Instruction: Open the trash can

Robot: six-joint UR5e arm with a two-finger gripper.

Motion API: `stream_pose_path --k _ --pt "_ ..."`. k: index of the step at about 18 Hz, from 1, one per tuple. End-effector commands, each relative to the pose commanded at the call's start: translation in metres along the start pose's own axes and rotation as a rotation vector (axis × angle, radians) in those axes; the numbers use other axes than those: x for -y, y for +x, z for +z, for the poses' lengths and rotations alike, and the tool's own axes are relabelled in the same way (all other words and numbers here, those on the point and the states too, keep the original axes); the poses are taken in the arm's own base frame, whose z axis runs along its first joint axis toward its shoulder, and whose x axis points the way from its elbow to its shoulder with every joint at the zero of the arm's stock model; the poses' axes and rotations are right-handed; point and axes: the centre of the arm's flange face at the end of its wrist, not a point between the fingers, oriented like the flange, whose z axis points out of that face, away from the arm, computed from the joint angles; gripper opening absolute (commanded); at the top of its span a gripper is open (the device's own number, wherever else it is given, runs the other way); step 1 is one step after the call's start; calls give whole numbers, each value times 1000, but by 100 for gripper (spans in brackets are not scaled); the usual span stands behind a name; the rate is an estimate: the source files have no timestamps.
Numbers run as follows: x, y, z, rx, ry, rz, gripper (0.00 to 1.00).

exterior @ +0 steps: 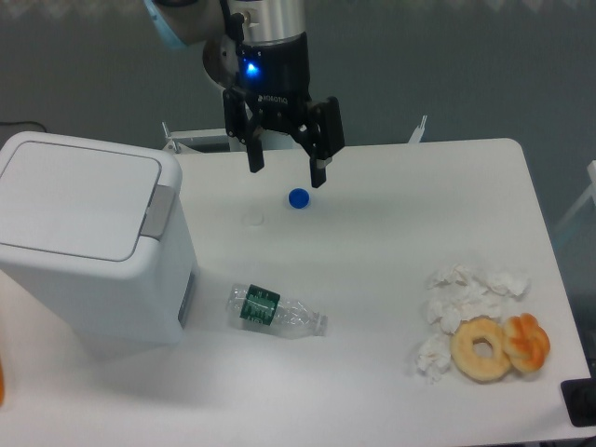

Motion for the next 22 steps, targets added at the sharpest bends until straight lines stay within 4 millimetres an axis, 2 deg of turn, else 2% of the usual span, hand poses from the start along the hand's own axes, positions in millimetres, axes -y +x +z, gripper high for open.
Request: stream_pose_path --k 3,8,15,22 --pt "4 5 3 -23 15 -78 100" --pt "10 12 10 -108 58 -318 100" --pt "17 31 23 -203 67 -451 100" --pt "28 48 40 -245 39 -499 100"
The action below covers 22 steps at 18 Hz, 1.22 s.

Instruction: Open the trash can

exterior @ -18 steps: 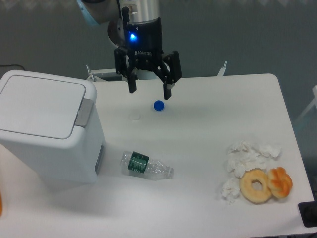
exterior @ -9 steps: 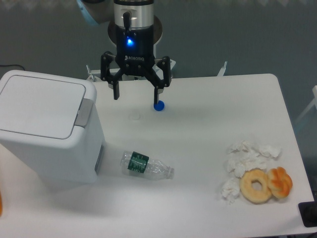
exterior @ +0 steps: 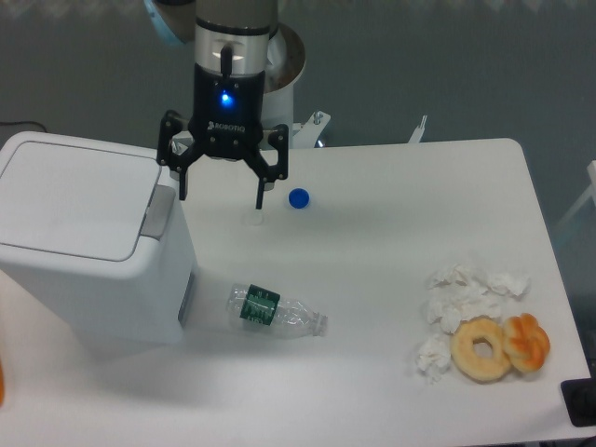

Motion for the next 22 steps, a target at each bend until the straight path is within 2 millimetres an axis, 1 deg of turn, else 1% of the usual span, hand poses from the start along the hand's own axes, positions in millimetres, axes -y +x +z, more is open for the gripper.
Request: stream_pose_path --k 22 --pt "1 1 10 -29 -10 -4 100"
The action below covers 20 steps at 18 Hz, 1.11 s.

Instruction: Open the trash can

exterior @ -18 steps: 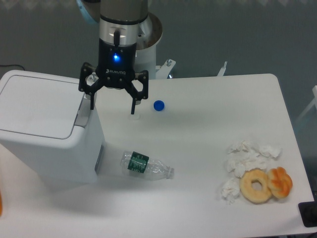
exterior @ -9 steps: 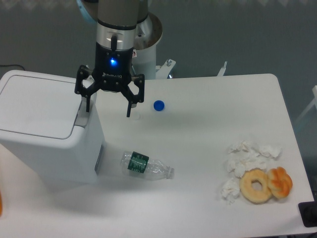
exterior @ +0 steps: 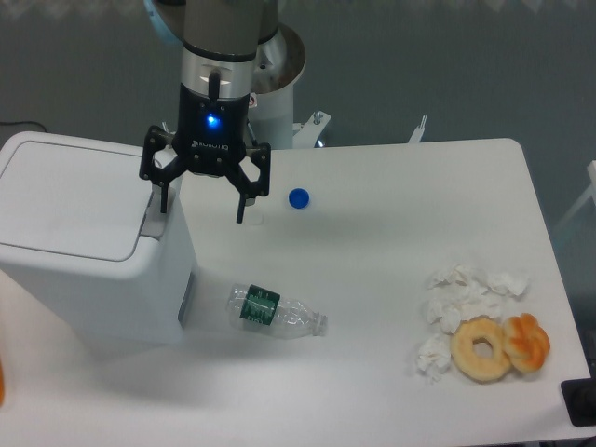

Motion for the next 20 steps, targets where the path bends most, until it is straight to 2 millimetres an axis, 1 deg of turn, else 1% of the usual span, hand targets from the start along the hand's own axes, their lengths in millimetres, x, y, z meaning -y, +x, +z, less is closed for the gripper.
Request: stream_pose_path --k 18,20 --pt "1 -3 8 -3 -11 1 100" --pt "1 -1 9 -7 -12 6 100"
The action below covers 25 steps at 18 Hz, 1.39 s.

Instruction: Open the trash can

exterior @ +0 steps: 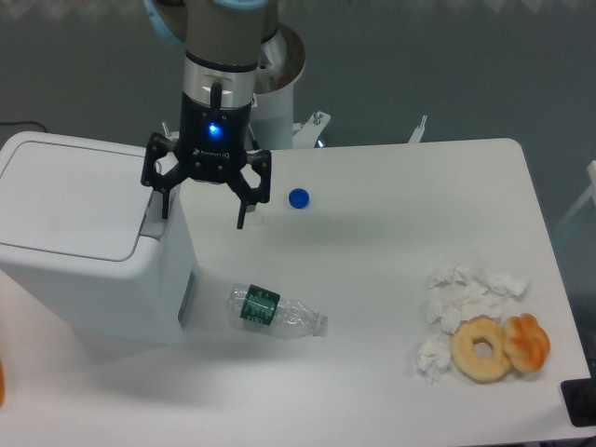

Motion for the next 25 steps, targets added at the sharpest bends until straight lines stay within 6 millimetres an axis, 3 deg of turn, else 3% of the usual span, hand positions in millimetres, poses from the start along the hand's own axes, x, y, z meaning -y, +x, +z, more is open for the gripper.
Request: stream_pose_path --k 25 --pt "1 0 7 -4 -10 4 100"
